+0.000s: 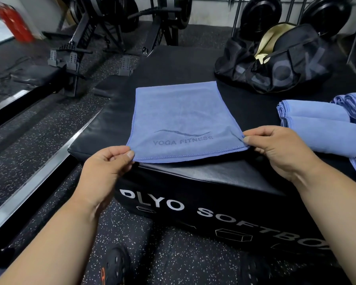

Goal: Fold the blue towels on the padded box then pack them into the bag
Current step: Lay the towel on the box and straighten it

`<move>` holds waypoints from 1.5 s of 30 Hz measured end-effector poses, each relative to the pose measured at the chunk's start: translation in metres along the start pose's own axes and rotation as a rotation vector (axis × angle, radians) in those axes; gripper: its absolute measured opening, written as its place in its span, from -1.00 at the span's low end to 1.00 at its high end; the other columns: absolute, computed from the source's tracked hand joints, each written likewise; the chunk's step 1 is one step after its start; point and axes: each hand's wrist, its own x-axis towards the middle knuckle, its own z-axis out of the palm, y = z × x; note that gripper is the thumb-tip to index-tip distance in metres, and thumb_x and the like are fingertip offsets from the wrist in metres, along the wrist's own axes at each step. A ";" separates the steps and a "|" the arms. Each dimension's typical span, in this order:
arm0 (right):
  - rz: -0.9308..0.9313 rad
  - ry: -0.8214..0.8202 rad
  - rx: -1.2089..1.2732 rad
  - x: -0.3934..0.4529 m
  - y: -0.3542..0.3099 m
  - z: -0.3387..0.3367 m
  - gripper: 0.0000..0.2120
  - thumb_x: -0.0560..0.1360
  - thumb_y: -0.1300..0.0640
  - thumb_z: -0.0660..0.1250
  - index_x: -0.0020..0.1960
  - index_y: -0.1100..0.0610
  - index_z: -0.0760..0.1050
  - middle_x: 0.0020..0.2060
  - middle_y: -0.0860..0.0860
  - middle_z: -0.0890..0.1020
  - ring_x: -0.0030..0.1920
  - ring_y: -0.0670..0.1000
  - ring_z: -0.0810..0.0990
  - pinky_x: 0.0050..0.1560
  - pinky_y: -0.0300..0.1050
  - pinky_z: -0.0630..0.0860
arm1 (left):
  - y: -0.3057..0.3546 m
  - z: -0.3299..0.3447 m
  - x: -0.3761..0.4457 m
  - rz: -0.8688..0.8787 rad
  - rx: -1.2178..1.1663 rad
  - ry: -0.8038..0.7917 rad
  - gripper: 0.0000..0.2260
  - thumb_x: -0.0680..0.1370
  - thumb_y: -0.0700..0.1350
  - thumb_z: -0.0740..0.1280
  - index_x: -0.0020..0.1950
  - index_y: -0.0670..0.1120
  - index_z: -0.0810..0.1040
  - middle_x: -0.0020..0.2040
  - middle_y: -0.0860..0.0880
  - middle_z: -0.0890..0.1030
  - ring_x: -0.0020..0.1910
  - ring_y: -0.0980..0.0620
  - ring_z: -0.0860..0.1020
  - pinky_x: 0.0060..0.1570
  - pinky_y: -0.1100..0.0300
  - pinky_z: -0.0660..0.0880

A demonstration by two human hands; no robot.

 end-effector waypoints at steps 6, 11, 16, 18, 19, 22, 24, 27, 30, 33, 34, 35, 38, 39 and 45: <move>0.035 -0.072 0.085 -0.010 -0.004 0.002 -0.77 0.52 0.42 0.41 0.01 0.11 0.60 -0.33 -0.06 0.63 -0.32 -0.10 0.59 -0.14 -0.07 0.59 | -0.004 -0.004 -0.004 -0.108 0.002 -0.001 -0.82 0.59 -0.30 0.44 0.17 -0.14 0.65 -0.12 -0.04 0.69 -0.21 0.09 0.64 -0.21 0.32 0.59; 0.048 -0.104 -0.018 -0.017 -0.001 0.006 -0.77 0.51 0.47 0.36 0.01 0.18 0.59 -0.32 0.01 0.54 -0.35 -0.10 0.53 -0.10 -0.05 0.61 | -0.007 -0.003 -0.011 -0.164 0.029 0.016 -0.83 0.59 -0.32 0.42 0.15 -0.14 0.62 -0.14 -0.05 0.70 -0.23 0.05 0.68 -0.23 0.25 0.60; -0.009 -0.066 -0.144 -0.018 0.002 0.012 -0.86 0.50 0.32 0.48 0.00 0.14 0.63 -0.30 0.00 0.61 -0.30 -0.07 0.55 -0.16 -0.13 0.57 | -0.010 0.002 -0.015 -0.179 0.015 0.029 -0.97 0.63 -0.20 0.41 0.06 -0.13 0.60 -0.15 -0.06 0.67 -0.25 0.07 0.66 -0.32 0.31 0.60; -0.039 -0.041 -0.200 -0.017 0.005 0.013 -0.88 0.50 0.31 0.50 -0.06 0.12 0.64 -0.29 0.05 0.62 -0.29 -0.04 0.57 -0.14 -0.08 0.59 | -0.012 0.000 -0.014 -0.170 0.030 0.042 -0.97 0.63 -0.20 0.43 0.04 -0.11 0.60 -0.11 -0.07 0.66 -0.26 0.10 0.65 -0.34 0.32 0.57; -0.042 -0.034 -0.219 -0.016 0.005 0.013 -0.88 0.49 0.32 0.51 -0.09 0.13 0.65 -0.28 0.08 0.63 -0.28 -0.01 0.57 -0.12 -0.06 0.60 | -0.013 0.000 -0.013 -0.171 0.030 0.047 -0.96 0.62 -0.20 0.44 0.04 -0.11 0.60 -0.11 -0.07 0.65 -0.27 0.10 0.65 -0.36 0.32 0.56; -0.023 -0.045 -0.246 -0.016 0.002 0.011 -0.88 0.47 0.34 0.52 -0.13 0.15 0.66 -0.30 0.07 0.66 -0.30 -0.01 0.59 -0.13 -0.10 0.59 | -0.013 -0.003 -0.011 -0.170 0.038 0.058 -0.89 0.60 -0.23 0.47 0.01 -0.08 0.57 -0.20 -0.06 0.63 -0.31 0.11 0.60 -0.42 0.34 0.48; -0.011 -0.058 -0.248 -0.017 0.001 0.010 -0.87 0.46 0.34 0.54 -0.14 0.16 0.66 -0.33 0.03 0.66 -0.33 -0.03 0.59 -0.16 -0.15 0.57 | -0.013 -0.003 -0.010 -0.160 0.055 0.069 -0.85 0.59 -0.25 0.48 -0.02 -0.07 0.53 -0.24 -0.06 0.61 -0.34 0.11 0.58 -0.43 0.34 0.47; -0.002 -0.089 -0.281 -0.018 -0.001 0.008 -0.87 0.43 0.32 0.58 -0.14 0.15 0.66 -0.34 0.00 0.67 -0.33 -0.06 0.60 -0.13 -0.16 0.56 | -0.013 -0.002 -0.008 -0.167 0.041 0.076 -0.84 0.58 -0.28 0.48 0.02 -0.10 0.53 -0.23 -0.05 0.61 -0.33 0.11 0.60 -0.39 0.34 0.52; -0.006 -0.134 -0.363 -0.019 -0.004 0.007 -0.84 0.39 0.29 0.62 -0.17 0.11 0.67 -0.34 -0.01 0.67 -0.31 -0.06 0.58 -0.12 -0.14 0.50 | -0.011 -0.003 -0.007 -0.209 0.015 0.081 -0.84 0.58 -0.29 0.47 -0.02 -0.10 0.53 -0.25 -0.02 0.61 -0.31 0.11 0.62 -0.38 0.35 0.54; -0.033 -0.133 -0.460 -0.021 -0.004 0.009 -0.82 0.37 0.25 0.63 -0.21 0.10 0.64 -0.34 0.02 0.67 -0.32 -0.04 0.56 -0.13 -0.09 0.49 | -0.008 -0.004 -0.006 -0.274 -0.013 0.057 -0.82 0.59 -0.29 0.45 -0.10 -0.09 0.51 -0.28 -0.02 0.59 -0.33 0.15 0.61 -0.41 0.38 0.52; -0.045 -0.129 -0.473 -0.022 -0.004 0.010 -0.81 0.37 0.25 0.63 -0.21 0.10 0.63 -0.33 0.04 0.68 -0.33 -0.05 0.57 -0.14 -0.09 0.49 | -0.007 -0.004 -0.007 -0.292 -0.011 0.049 -0.81 0.59 -0.28 0.45 -0.12 -0.08 0.50 -0.33 -0.01 0.59 -0.33 0.15 0.59 -0.42 0.39 0.50; -0.059 -0.126 -0.481 -0.023 -0.005 0.010 -0.81 0.38 0.25 0.63 -0.20 0.10 0.62 -0.31 0.06 0.69 -0.33 -0.06 0.57 -0.15 -0.10 0.49 | -0.005 -0.004 -0.008 -0.304 -0.011 0.045 -0.80 0.60 -0.27 0.44 -0.14 -0.07 0.49 -0.37 0.01 0.58 -0.32 0.16 0.58 -0.42 0.40 0.49; -0.074 -0.135 -0.501 -0.027 -0.006 0.012 -0.82 0.40 0.25 0.61 -0.18 0.10 0.61 -0.31 0.04 0.64 -0.33 -0.04 0.56 -0.16 -0.10 0.49 | -0.003 -0.001 -0.012 -0.290 -0.017 0.057 -0.76 0.60 -0.26 0.44 -0.17 -0.06 0.46 -0.39 0.02 0.56 -0.34 0.16 0.56 -0.43 0.39 0.48; -0.070 -0.144 -0.505 -0.029 -0.007 0.013 -0.83 0.40 0.26 0.59 -0.18 0.10 0.61 -0.32 0.04 0.62 -0.32 -0.02 0.55 -0.15 -0.09 0.48 | -0.002 0.001 -0.015 -0.274 -0.017 0.069 -0.74 0.60 -0.26 0.45 -0.19 -0.05 0.45 -0.36 0.01 0.57 -0.34 0.15 0.55 -0.43 0.39 0.48; -0.025 -0.160 -0.110 -0.056 -0.019 0.011 -0.77 0.48 0.38 0.44 -0.19 0.06 0.63 -0.30 0.05 0.60 -0.29 -0.03 0.48 -0.19 -0.17 0.41 | 0.020 0.008 -0.046 -0.012 0.010 0.116 -0.72 0.59 -0.25 0.46 -0.17 0.01 0.44 -0.25 -0.01 0.51 -0.34 0.11 0.48 -0.30 0.31 0.47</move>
